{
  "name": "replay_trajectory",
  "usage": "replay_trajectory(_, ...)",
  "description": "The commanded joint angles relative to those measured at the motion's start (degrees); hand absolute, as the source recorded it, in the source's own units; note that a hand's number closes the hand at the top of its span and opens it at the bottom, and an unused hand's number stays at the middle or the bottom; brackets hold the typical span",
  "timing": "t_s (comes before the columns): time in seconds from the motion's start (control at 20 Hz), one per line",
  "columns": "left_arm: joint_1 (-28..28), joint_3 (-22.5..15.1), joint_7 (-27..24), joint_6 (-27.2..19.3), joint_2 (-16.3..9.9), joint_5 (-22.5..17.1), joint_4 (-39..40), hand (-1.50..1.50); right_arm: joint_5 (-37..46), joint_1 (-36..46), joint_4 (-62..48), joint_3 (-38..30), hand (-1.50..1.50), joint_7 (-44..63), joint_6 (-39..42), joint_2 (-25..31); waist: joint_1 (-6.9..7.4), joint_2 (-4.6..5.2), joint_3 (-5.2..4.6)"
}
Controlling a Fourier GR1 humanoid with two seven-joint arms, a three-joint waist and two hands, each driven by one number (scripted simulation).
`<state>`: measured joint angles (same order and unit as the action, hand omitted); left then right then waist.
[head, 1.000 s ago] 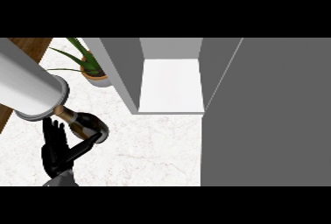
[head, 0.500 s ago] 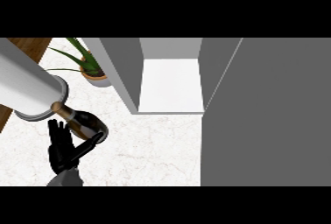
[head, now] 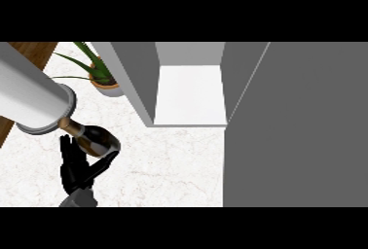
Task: Pick up the wine, place it into the cabinet and close the cabinet
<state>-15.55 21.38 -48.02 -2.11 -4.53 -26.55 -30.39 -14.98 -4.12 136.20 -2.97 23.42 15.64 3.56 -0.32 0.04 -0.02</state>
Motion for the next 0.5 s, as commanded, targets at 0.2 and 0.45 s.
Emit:
replay_trajectory(0.2, -4.9, 0.3, -3.7, 3.5, -0.9, -1.2, 9.4, 1.5, 0.0, 1.2, -5.2, -1.5, -1.5, -3.8, 1.9, 0.2, -0.04, 0.08, -0.02)
replay_trajectory(0.45, -7.6, 0.4, -3.1, 4.0, -3.4, -1.0, 13.0, 1.5, 3.0, 1.6, 1.7, 3.8, -1.5, 2.2, -1.5, -1.4, -0.24, 0.12, -0.06)
